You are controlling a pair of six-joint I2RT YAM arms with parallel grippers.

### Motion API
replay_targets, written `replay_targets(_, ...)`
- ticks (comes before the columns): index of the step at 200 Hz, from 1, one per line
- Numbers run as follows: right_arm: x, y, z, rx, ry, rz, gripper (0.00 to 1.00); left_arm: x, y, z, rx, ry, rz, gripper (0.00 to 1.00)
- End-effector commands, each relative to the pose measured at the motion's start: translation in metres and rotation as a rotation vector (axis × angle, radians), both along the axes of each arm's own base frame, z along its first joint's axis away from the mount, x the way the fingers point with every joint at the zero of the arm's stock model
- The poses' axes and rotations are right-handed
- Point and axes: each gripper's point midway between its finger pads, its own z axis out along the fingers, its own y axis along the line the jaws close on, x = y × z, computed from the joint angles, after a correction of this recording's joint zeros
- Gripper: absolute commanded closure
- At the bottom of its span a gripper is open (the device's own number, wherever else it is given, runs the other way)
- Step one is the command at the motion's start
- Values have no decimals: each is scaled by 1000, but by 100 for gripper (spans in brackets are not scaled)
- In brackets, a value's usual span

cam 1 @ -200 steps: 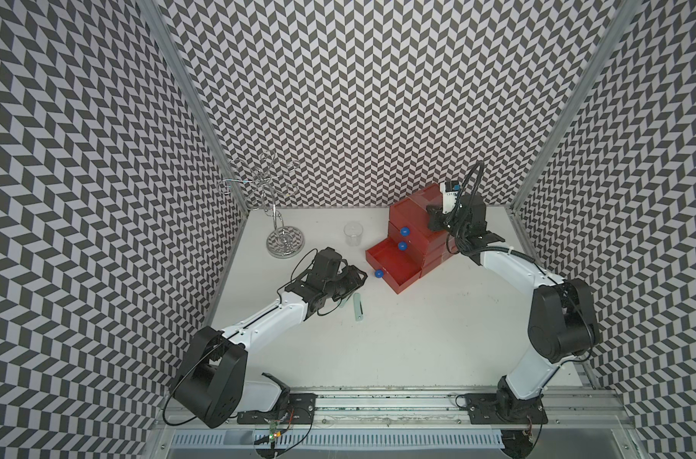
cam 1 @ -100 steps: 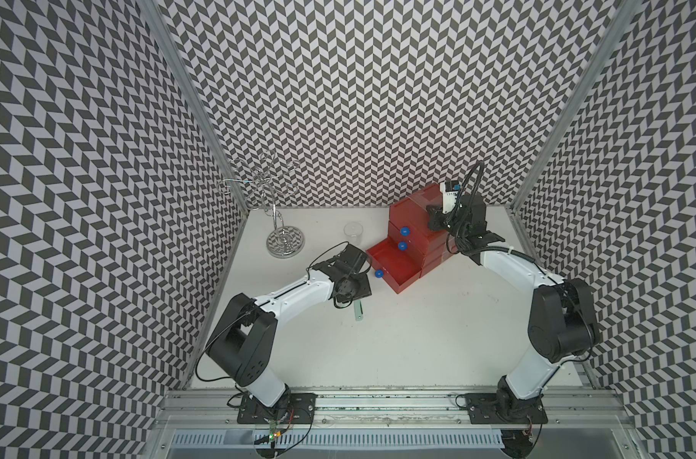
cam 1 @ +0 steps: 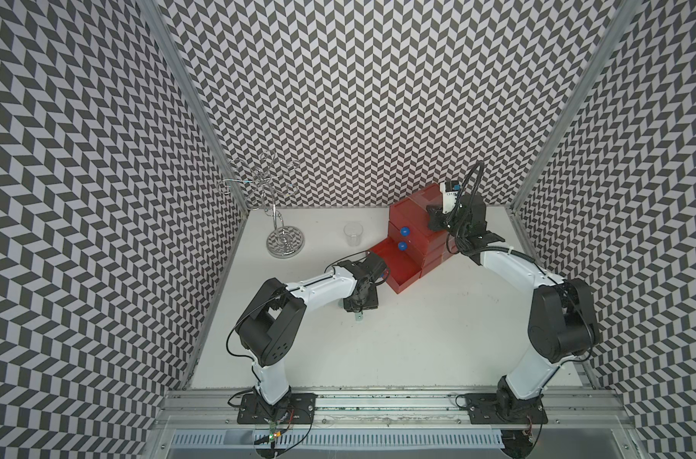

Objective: Place the fruit knives into the drawer by color
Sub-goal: Pick up the fruit knife from the center of the board.

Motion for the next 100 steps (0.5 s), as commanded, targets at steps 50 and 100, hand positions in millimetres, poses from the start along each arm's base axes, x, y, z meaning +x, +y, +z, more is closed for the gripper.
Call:
replay_targets(50,-110,-17,-229,-135,788,5,100,3,3,-8,48,27,-9,47)
replay_targets(100,-110,-18,-229,-135,788,4,100,5,4,-15,43,55,-19,47)
